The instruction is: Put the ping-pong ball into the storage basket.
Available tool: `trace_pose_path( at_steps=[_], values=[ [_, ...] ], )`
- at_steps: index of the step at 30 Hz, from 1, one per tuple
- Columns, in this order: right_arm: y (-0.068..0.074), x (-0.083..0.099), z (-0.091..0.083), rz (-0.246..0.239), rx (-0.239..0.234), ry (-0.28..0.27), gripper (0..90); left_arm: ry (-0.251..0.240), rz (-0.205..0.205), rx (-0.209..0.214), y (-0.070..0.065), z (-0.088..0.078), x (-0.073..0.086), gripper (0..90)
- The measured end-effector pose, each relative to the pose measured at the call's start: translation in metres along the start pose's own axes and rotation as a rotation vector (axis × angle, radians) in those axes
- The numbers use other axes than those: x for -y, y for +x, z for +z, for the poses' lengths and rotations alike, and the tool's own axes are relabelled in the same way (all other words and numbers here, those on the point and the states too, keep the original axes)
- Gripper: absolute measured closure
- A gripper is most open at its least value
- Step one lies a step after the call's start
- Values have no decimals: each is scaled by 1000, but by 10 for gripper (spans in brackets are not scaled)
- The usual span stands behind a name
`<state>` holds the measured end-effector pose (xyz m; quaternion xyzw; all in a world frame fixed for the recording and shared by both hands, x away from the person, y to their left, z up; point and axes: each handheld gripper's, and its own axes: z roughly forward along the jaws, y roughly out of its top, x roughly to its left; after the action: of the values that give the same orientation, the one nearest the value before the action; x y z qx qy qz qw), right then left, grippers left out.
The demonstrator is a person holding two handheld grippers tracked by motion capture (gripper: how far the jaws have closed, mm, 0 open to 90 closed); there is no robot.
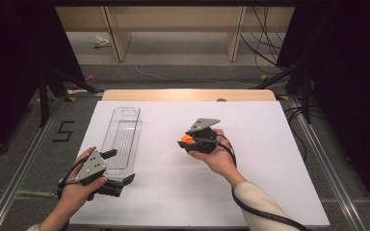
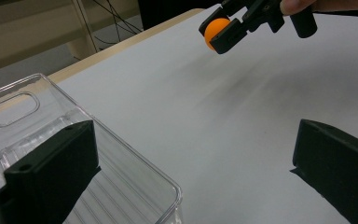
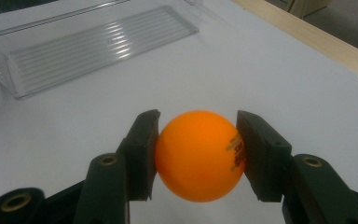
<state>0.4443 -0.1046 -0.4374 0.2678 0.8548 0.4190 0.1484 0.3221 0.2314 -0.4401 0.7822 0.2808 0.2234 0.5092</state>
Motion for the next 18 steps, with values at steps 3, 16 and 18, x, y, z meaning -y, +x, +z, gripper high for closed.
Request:
trace_pose_path(
  at_steps=[3, 16, 18],
  values=[
    [1, -1, 1, 0, -1, 1, 514, 0, 0, 0, 0, 0, 0, 0],
    [4, -6, 6, -7, -10, -5, 514, 0, 1, 1, 0, 0, 0, 0],
    [4, -6, 7, -7, -10, -4, 514, 0, 1, 1, 0, 0, 0, 0]
  ],
)
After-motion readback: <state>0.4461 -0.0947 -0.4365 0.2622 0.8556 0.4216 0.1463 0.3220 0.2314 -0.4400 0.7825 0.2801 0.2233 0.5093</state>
